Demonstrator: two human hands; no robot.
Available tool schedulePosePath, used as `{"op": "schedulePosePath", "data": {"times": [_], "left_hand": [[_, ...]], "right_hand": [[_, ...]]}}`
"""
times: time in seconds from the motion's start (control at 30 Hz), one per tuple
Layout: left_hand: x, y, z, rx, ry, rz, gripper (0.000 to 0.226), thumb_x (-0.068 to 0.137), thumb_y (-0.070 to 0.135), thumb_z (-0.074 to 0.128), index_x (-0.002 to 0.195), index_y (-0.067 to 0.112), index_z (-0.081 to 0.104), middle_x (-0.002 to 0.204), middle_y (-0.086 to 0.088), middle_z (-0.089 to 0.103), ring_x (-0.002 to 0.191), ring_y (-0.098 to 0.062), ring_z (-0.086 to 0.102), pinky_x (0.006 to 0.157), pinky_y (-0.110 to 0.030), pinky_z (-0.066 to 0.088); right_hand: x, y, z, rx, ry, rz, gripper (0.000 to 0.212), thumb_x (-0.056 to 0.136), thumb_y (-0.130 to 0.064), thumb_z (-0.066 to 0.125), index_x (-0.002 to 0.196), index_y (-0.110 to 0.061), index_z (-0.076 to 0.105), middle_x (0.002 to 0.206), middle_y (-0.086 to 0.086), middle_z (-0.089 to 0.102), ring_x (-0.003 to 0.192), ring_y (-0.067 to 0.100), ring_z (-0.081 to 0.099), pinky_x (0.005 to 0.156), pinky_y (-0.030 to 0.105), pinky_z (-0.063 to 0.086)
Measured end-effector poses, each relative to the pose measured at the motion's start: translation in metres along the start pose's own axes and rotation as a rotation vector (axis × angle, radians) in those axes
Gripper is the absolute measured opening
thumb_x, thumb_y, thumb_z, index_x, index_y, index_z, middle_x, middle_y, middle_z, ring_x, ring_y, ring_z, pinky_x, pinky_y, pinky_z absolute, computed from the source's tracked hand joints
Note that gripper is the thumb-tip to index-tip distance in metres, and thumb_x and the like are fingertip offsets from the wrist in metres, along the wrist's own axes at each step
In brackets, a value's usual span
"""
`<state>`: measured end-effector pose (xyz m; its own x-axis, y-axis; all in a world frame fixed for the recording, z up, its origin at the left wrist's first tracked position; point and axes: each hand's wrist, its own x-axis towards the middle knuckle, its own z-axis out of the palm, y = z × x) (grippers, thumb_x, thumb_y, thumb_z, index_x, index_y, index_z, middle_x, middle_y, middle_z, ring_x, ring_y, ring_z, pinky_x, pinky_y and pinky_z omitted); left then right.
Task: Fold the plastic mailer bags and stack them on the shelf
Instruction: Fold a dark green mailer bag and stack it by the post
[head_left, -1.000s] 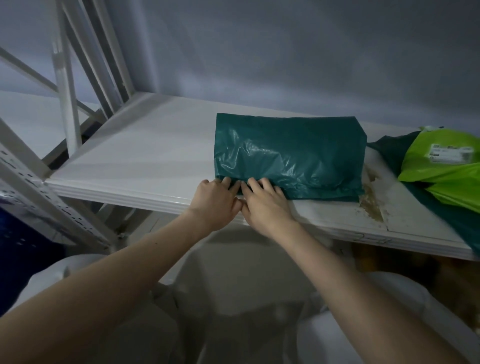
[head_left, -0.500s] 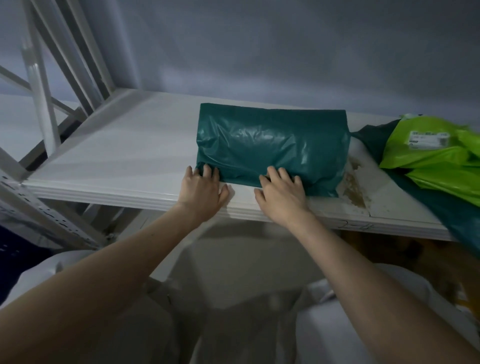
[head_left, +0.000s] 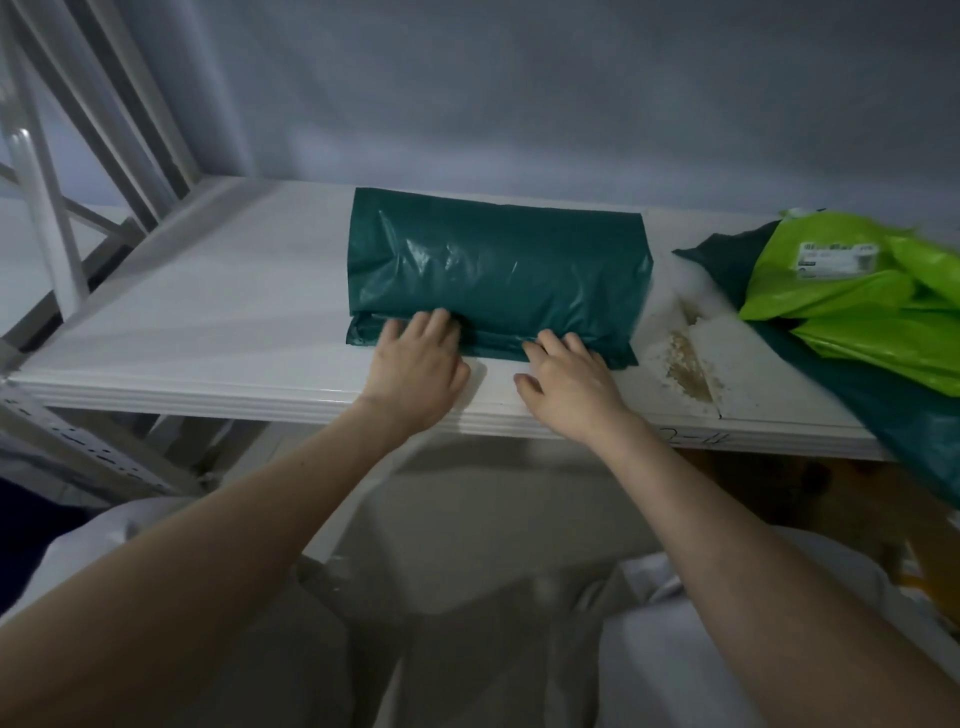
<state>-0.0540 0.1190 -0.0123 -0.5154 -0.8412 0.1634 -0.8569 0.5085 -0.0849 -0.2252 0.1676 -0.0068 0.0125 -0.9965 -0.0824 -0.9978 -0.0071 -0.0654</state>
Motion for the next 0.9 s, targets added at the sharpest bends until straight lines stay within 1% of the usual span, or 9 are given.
{"op": "schedulePosePath", "data": {"times": [0.1, 0.17, 0.23, 0.33, 0.4, 0.53, 0.63, 0.8, 0.9], "left_hand": [[0.003, 0.016, 0.004, -0.077, -0.053, 0.208, 0.077, 0.080, 0.043, -0.002, 0.140, 0.013, 0.038, 0.140, -0.003, 0.043, 0.126, -0.021, 0.042, 0.105, -0.038, 0.029], [0.005, 0.026, 0.009, -0.091, -0.092, 0.259, 0.080, 0.079, 0.045, -0.005, 0.144, 0.013, 0.030, 0.148, -0.001, 0.036, 0.133, -0.018, 0.036, 0.112, -0.038, 0.020], [0.009, 0.033, 0.013, -0.111, -0.087, 0.243, 0.079, 0.079, 0.044, -0.003, 0.142, 0.013, 0.032, 0.147, -0.002, 0.037, 0.133, -0.018, 0.037, 0.113, -0.037, 0.018], [0.015, 0.039, 0.012, -0.148, -0.056, 0.195, 0.076, 0.077, 0.043, 0.001, 0.132, 0.013, 0.043, 0.132, -0.004, 0.051, 0.120, -0.021, 0.049, 0.107, -0.037, 0.026], [0.017, 0.042, 0.012, -0.140, -0.051, 0.181, 0.077, 0.077, 0.043, 0.000, 0.133, 0.014, 0.042, 0.127, -0.003, 0.052, 0.114, -0.021, 0.052, 0.104, -0.038, 0.029], [0.018, 0.044, 0.016, -0.111, -0.069, 0.169, 0.081, 0.077, 0.045, -0.004, 0.144, 0.015, 0.031, 0.134, -0.001, 0.045, 0.119, -0.021, 0.047, 0.104, -0.037, 0.030], [0.017, 0.045, 0.016, -0.121, -0.071, 0.162, 0.083, 0.076, 0.046, -0.005, 0.144, 0.014, 0.031, 0.137, -0.002, 0.043, 0.122, -0.022, 0.044, 0.107, -0.037, 0.028], [0.015, 0.048, 0.014, -0.125, -0.065, 0.155, 0.086, 0.074, 0.046, -0.006, 0.144, 0.012, 0.031, 0.139, -0.004, 0.041, 0.122, -0.024, 0.043, 0.107, -0.038, 0.027], [0.015, 0.048, 0.011, -0.115, -0.077, 0.152, 0.089, 0.072, 0.046, -0.009, 0.145, 0.012, 0.029, 0.140, -0.004, 0.039, 0.123, -0.025, 0.042, 0.106, -0.038, 0.027]], "right_hand": [[0.002, 0.000, 0.000, -0.001, 0.015, -0.014, 0.047, 0.097, -0.034, 0.035, 0.136, -0.008, 0.041, 0.134, 0.003, 0.040, 0.118, 0.025, 0.038, 0.097, 0.040, 0.035], [0.002, 0.000, 0.000, 0.004, 0.025, -0.024, 0.046, 0.096, -0.032, 0.037, 0.136, -0.009, 0.041, 0.134, 0.004, 0.041, 0.119, 0.025, 0.038, 0.098, 0.040, 0.034], [0.002, 0.001, 0.001, 0.006, 0.043, -0.036, 0.046, 0.095, -0.030, 0.038, 0.137, -0.010, 0.041, 0.134, 0.004, 0.042, 0.119, 0.025, 0.039, 0.098, 0.039, 0.034], [0.002, 0.004, 0.002, -0.004, 0.054, -0.040, 0.047, 0.095, -0.029, 0.038, 0.138, -0.011, 0.040, 0.133, 0.003, 0.042, 0.119, 0.024, 0.040, 0.098, 0.039, 0.035], [0.001, 0.006, 0.002, -0.022, 0.055, -0.035, 0.049, 0.096, -0.031, 0.036, 0.140, -0.012, 0.036, 0.136, 0.002, 0.040, 0.122, 0.023, 0.039, 0.100, 0.040, 0.034], [-0.002, 0.009, 0.004, -0.029, 0.061, 0.006, 0.050, 0.096, -0.034, 0.034, 0.142, -0.014, 0.034, 0.137, 0.002, 0.038, 0.124, 0.022, 0.038, 0.101, 0.042, 0.034], [-0.003, 0.013, 0.003, -0.030, 0.063, 0.052, 0.049, 0.097, -0.035, 0.033, 0.141, -0.014, 0.035, 0.135, 0.005, 0.038, 0.124, 0.024, 0.038, 0.099, 0.043, 0.036], [-0.007, 0.022, -0.001, -0.056, 0.065, 0.137, 0.043, 0.097, -0.033, 0.033, 0.131, -0.011, 0.046, 0.130, 0.008, 0.042, 0.120, 0.027, 0.041, 0.094, 0.043, 0.036], [-0.012, 0.032, -0.006, -0.036, 0.057, 0.197, 0.041, 0.097, -0.030, 0.032, 0.126, -0.009, 0.051, 0.125, 0.011, 0.045, 0.112, 0.030, 0.049, 0.096, 0.045, 0.035]]}}
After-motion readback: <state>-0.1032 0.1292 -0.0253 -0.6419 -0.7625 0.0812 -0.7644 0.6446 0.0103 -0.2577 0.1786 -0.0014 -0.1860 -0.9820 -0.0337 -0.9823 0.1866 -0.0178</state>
